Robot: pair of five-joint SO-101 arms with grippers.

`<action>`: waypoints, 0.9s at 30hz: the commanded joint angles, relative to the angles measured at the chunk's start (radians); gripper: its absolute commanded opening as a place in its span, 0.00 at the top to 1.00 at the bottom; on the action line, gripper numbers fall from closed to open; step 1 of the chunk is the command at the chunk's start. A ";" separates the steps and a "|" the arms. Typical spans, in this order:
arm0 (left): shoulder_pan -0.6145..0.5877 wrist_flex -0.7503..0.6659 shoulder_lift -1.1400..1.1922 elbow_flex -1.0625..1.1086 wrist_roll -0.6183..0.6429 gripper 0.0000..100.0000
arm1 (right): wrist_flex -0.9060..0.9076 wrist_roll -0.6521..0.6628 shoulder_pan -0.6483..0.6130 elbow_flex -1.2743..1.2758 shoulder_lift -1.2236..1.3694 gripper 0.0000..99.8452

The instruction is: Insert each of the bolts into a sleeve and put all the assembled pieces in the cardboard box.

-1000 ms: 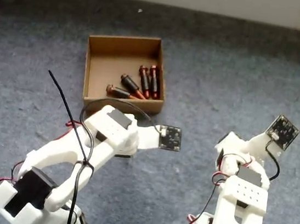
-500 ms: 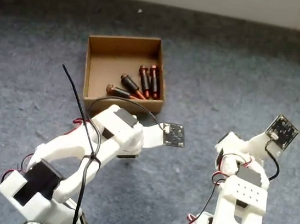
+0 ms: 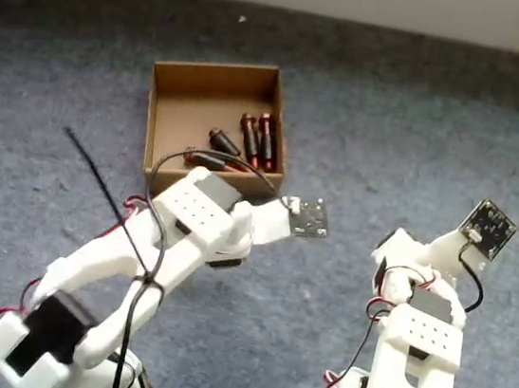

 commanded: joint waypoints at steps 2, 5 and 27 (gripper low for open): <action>-0.008 0.014 -0.302 0.042 0.124 1.00 | -0.015 -0.003 0.004 -0.015 -0.035 1.00; -0.036 0.014 -0.447 0.081 0.245 1.00 | -0.013 -0.003 0.004 -0.015 -0.054 1.00; -0.179 -0.164 -1.397 0.478 0.732 1.00 | 0.140 -0.003 -0.400 0.145 -0.926 1.00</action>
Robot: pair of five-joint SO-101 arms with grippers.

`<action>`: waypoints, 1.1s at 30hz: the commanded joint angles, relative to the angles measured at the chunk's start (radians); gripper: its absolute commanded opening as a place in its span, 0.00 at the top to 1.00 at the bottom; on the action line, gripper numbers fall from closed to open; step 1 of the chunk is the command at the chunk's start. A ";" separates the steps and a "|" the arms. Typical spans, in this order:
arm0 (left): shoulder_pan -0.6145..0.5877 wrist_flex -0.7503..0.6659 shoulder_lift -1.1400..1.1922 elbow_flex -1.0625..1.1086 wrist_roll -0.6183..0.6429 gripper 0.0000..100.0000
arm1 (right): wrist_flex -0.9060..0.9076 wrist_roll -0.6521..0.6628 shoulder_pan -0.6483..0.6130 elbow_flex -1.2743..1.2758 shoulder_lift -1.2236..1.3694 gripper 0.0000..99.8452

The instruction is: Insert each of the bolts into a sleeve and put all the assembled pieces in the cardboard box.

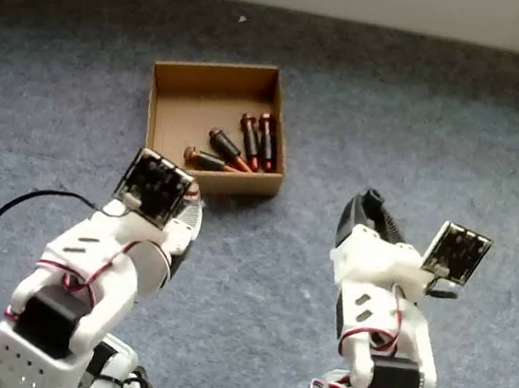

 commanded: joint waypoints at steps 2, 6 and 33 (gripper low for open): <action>-0.012 -0.178 -0.280 0.159 0.083 1.00 | -0.002 -0.003 -0.111 0.041 -0.148 1.00; -0.019 -0.296 -0.455 0.282 0.164 1.00 | -0.004 -0.003 -0.219 0.097 -0.186 1.00; 0.059 -0.557 -0.394 0.323 0.582 1.00 | -0.332 0.373 -0.618 0.443 -0.183 1.00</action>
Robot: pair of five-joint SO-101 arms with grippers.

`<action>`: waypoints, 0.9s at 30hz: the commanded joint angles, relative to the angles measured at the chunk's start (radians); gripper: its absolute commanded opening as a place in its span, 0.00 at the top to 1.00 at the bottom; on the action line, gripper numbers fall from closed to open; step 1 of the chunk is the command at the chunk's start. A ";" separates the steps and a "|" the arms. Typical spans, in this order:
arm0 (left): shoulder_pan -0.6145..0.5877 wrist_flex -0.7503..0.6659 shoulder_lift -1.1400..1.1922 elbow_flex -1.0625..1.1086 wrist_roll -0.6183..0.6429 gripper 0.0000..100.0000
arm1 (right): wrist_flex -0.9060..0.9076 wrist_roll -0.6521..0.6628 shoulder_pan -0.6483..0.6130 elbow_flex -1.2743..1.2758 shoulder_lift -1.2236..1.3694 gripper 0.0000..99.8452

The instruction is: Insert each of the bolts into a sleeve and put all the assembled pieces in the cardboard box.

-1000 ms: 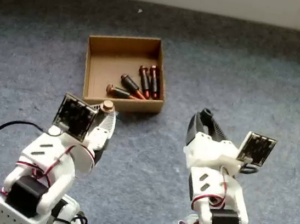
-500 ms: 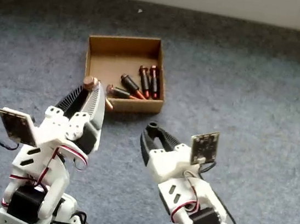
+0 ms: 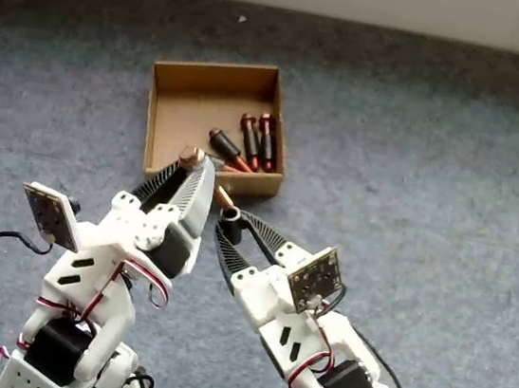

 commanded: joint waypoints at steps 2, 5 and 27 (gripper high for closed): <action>0.024 -0.012 -0.004 -0.033 0.009 1.00 | -0.028 0.011 -0.010 0.150 -0.016 1.00; 0.024 -0.006 -0.002 -0.030 0.009 1.00 | -0.028 0.011 -0.010 0.150 -0.016 1.00; 0.130 0.204 -0.001 -0.025 -0.344 0.90 | -0.027 0.166 -0.010 0.150 -0.018 1.00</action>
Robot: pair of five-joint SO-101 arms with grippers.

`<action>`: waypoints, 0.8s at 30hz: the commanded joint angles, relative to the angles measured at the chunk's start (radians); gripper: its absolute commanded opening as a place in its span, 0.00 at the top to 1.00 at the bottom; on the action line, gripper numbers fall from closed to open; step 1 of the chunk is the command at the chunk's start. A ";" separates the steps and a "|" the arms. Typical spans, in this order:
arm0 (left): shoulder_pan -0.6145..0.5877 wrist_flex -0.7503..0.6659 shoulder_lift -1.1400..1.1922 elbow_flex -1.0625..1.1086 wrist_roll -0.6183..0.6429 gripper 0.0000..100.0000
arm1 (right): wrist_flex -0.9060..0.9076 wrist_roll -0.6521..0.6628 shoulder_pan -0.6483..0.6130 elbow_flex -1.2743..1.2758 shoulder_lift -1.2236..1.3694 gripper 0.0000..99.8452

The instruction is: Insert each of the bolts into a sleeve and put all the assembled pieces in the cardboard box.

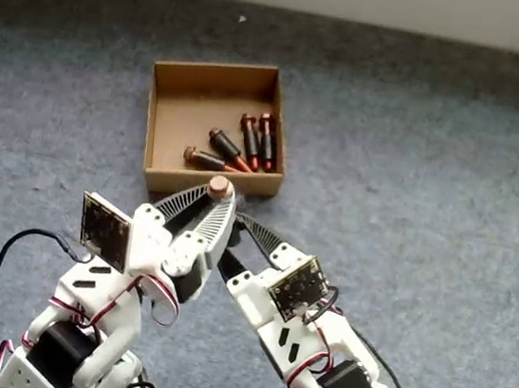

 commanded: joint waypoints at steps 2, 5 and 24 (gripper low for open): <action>-0.008 0.074 0.002 -0.027 -0.014 0.82 | -0.028 0.015 -0.005 0.148 -0.019 1.00; -0.054 0.114 0.005 -0.061 0.011 0.78 | -0.028 0.015 -0.005 0.148 -0.019 1.00; -0.501 0.359 0.001 -0.136 0.014 0.78 | 0.031 -0.103 0.194 0.062 -0.015 1.00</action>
